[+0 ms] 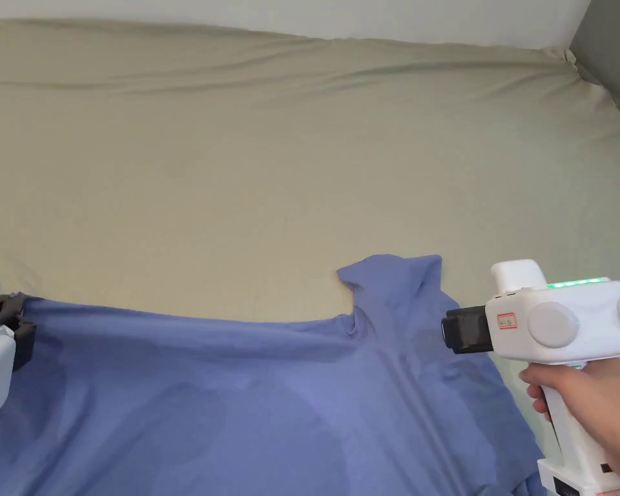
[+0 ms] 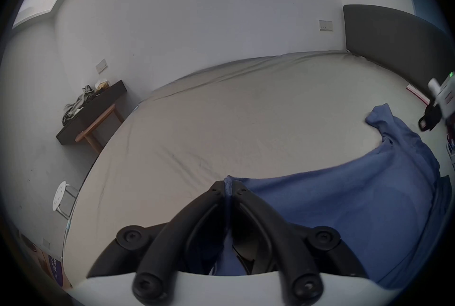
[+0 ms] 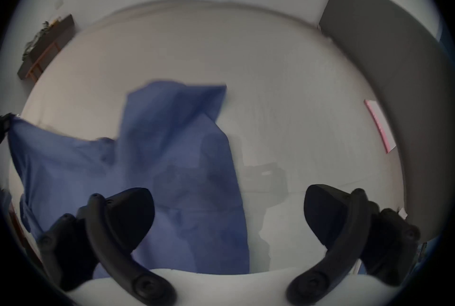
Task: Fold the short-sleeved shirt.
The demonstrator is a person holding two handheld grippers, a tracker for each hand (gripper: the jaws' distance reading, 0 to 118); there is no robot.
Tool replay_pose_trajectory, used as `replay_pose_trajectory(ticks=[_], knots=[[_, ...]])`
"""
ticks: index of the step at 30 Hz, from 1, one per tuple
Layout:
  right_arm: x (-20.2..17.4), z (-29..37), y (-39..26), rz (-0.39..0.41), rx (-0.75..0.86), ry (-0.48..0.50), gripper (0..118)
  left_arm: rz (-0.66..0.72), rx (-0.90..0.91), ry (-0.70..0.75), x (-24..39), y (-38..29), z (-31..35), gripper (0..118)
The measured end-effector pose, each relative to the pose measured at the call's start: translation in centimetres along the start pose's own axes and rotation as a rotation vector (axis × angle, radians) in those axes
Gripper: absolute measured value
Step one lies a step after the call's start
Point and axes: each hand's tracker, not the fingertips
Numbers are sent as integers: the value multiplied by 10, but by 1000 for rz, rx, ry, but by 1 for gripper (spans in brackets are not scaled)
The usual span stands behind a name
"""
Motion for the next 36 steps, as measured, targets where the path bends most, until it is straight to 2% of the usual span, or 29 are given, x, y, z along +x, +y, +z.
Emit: replay_pose_trajectory(ticks=[2, 4, 7, 9, 10, 11, 13, 16, 21, 24, 31, 36], knots=[[1, -24, -2, -27, -55, -32, 111, 5, 0, -3, -3, -6, 4, 2], [3, -45, -6, -51, -100, -39, 110, -4, -5, -2, -3, -11, 5, 2], [5, -47, -11, -197, -103, 17, 110, -4, -33, -4, -6, -21, 0, 2], [5, -39, -11, -160, -88, 42, 98, 5, -51, -1, -7, -26, -4, 2], [2, -32, -11, -135, -68, 60, 87, 7, -58, 1, -8, -29, -5, 2], [-2, -27, -10, -105, -60, 76, 63, 8, -58, 3, -9, -30, -4, 2], [-8, -19, -7, -36, -38, 74, 1, 14, -63, 2, -9, -31, -4, 2], [-12, -10, -6, 5, -38, 53, 1, 34, -63, -1, -13, -30, 2, 2], [0, 35, -5, -59, 22, 93, 1, 43, -41, 0, -21, -21, 29, 2], [9, 72, -7, -56, 40, 109, 1, 43, -35, -5, -30, -16, 49, 2], [19, 151, -35, 5, 52, 151, 1, 16, -59, -30, -50, -21, 103, 2], [13, 180, -74, 63, 7, 160, 1, -19, -117, -42, -49, -49, 129, 2]])
